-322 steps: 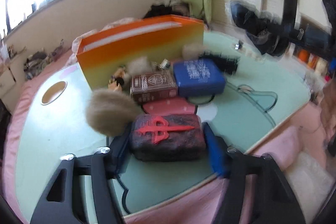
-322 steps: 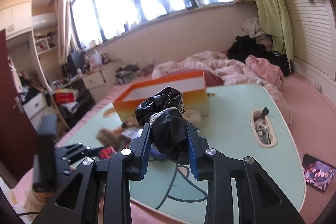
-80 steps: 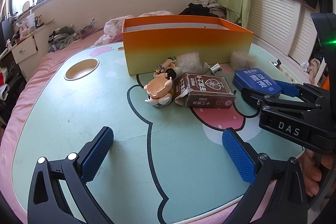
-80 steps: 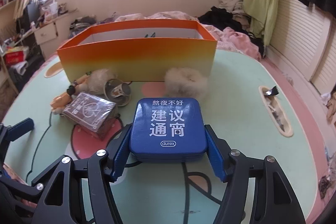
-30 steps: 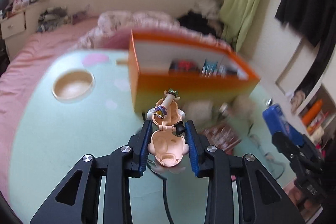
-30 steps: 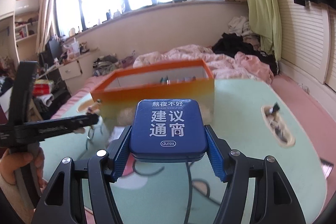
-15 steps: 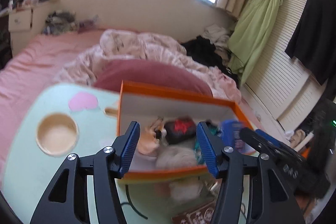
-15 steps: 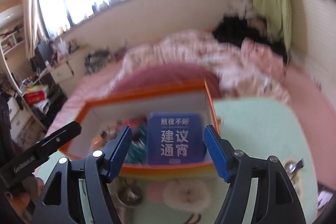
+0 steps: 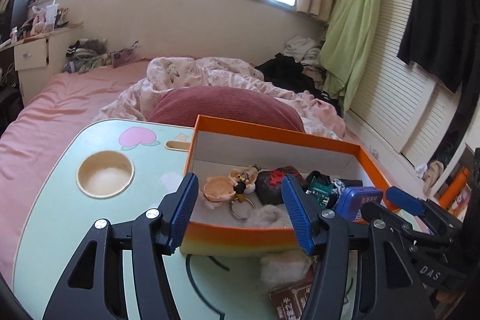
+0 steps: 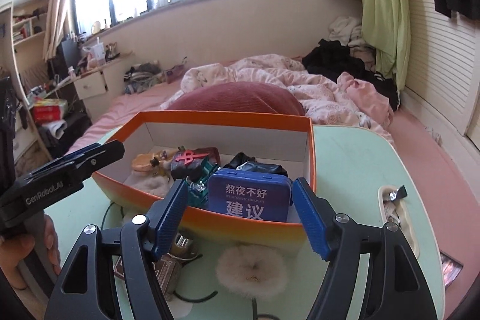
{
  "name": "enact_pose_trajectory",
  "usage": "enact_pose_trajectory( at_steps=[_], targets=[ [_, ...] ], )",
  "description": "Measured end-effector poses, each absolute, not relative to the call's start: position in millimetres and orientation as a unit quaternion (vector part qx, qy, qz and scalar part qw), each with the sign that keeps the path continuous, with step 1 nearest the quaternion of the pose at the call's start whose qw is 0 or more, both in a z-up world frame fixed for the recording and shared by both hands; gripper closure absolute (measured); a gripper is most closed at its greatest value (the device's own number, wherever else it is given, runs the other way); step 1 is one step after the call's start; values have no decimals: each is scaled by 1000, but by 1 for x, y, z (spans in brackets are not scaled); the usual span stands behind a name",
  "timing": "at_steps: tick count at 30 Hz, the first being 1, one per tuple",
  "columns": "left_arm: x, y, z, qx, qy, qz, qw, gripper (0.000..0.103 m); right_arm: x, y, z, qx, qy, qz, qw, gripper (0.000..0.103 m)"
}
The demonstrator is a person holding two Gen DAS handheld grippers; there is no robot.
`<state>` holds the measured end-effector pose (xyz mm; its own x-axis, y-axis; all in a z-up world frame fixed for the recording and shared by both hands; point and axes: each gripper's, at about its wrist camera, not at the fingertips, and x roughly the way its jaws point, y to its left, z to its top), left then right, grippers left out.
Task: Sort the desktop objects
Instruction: 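Drop the blue tin into the box with right gripper while left drops the toy figure in, then grasp the brown card box with the left gripper while the right grasps the white fluffy ball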
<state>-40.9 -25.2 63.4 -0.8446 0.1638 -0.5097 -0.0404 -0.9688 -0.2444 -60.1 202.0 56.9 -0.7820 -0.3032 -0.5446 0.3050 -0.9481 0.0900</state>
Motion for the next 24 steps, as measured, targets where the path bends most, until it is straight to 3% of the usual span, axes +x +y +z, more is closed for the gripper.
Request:
enact_pose_trajectory(
  at_steps=[8,13,16,21,23,24],
  targets=[
    [14,-40,76,-220,-153,961,72,44,-12,209,57,227,-41,-956,180,32],
    [52,-23,66,-265,-91,956,89,41,20,193,48,254,49,-953,158,31],
    [62,-4,49,-298,-60,947,100,29,25,199,32,282,54,-947,141,20],
    [66,28,26,-334,17,938,95,29,4,214,-2,364,27,-923,123,16],
    [59,27,17,-355,11,930,92,24,2,216,-7,360,39,-925,114,0],
    [55,27,12,-369,10,925,88,16,1,217,-8,364,42,-923,117,0]
  ],
)
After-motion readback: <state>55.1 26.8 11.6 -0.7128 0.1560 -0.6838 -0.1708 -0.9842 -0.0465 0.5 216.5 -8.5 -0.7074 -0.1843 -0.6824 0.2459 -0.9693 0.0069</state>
